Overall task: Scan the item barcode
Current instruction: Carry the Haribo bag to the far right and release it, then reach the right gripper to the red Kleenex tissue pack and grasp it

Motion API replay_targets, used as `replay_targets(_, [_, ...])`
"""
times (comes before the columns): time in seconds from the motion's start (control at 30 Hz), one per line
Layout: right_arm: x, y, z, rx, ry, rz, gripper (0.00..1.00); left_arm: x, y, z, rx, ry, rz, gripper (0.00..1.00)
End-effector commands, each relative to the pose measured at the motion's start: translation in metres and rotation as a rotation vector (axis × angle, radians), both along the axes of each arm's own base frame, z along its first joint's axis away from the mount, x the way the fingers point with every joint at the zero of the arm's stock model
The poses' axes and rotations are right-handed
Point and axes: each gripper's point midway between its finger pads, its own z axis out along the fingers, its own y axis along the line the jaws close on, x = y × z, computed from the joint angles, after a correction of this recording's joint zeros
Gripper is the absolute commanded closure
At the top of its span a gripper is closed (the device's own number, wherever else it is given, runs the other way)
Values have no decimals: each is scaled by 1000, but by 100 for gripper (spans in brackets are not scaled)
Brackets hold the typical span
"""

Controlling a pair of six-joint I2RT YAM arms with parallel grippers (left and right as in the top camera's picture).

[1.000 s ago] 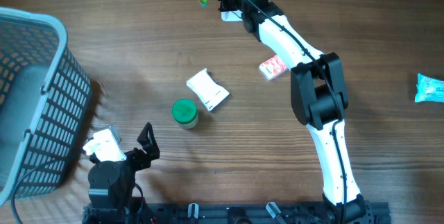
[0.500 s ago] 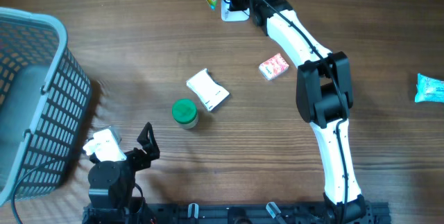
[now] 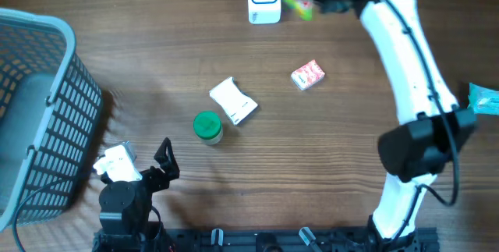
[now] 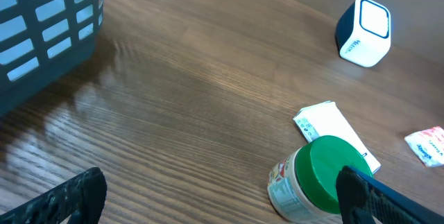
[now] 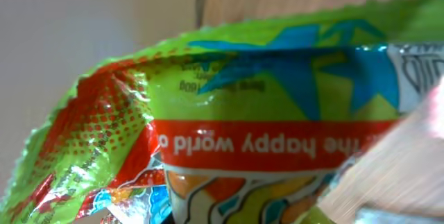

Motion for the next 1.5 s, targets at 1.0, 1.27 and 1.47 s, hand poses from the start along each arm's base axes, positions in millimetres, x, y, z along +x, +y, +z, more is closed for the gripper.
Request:
replay_targets(1.0, [-129,-339,-138,-234,633,-339,8,0,-2,0,-11,-6,-10,0])
replay_targets(1.27, [-64,-200,-75,-342,293,319,0,0,-2,0,-11,-6,-10,0])
replay_targets(1.47, [-43,-67,-118,-570,164,968,0,0,-2,0,-11,-6,-10,0])
